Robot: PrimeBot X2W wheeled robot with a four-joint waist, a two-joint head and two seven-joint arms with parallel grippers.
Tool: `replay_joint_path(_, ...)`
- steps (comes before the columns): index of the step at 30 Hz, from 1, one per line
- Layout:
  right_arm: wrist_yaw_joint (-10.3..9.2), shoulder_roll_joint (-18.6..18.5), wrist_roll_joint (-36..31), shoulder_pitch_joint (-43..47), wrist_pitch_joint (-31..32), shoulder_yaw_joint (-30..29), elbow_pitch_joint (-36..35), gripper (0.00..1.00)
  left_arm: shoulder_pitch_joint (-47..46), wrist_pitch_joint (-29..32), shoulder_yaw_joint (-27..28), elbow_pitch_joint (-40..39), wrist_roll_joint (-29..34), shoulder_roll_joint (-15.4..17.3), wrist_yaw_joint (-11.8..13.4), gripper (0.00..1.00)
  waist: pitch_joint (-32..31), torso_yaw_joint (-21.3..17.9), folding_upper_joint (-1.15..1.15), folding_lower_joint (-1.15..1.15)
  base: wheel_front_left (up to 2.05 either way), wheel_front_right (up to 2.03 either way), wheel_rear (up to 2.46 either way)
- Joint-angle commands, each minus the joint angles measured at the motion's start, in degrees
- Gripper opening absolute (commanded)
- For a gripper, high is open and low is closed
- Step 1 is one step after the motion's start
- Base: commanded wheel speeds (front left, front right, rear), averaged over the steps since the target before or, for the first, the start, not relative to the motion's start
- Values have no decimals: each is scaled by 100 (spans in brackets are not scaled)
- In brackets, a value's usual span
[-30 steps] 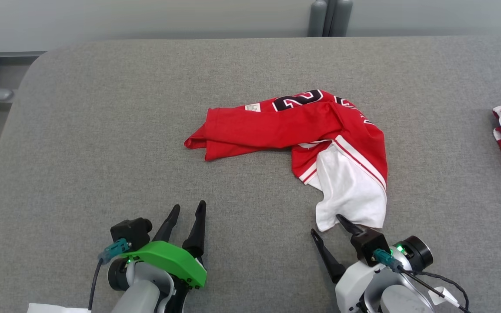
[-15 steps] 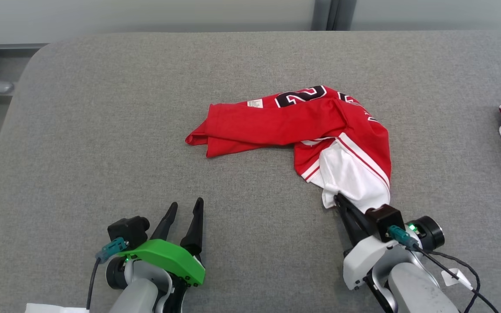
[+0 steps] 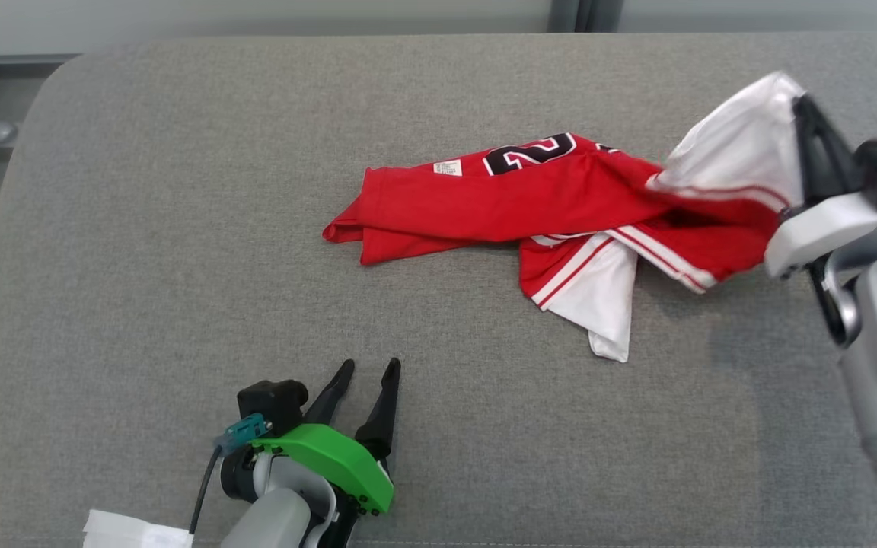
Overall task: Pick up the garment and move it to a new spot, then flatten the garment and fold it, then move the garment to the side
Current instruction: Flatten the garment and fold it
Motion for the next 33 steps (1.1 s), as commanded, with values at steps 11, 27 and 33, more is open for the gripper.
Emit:
replay_joint_path(11, -4, -849, -1481, -1432, 111, -2137, 1410, 100, -244, 6, -386, 47, -197, 21, 0, 100, 675, 966, 0, 0, 0, 0, 0)
replay_joint_path(27, -6, 519, -995, -633, -3, -751, 502, 100, -154, 20, -264, 28, -217, -1, 1, 100, 263, 225, 0, 0, 0, 0, 0)
replay_joint_path(33, -6, 610, 312, 917, -4, 478, -216, 100, -43, 7, -181, 58, -215, 7, -1, 100, 82, 57, 0, 0, 0, 0, 0)
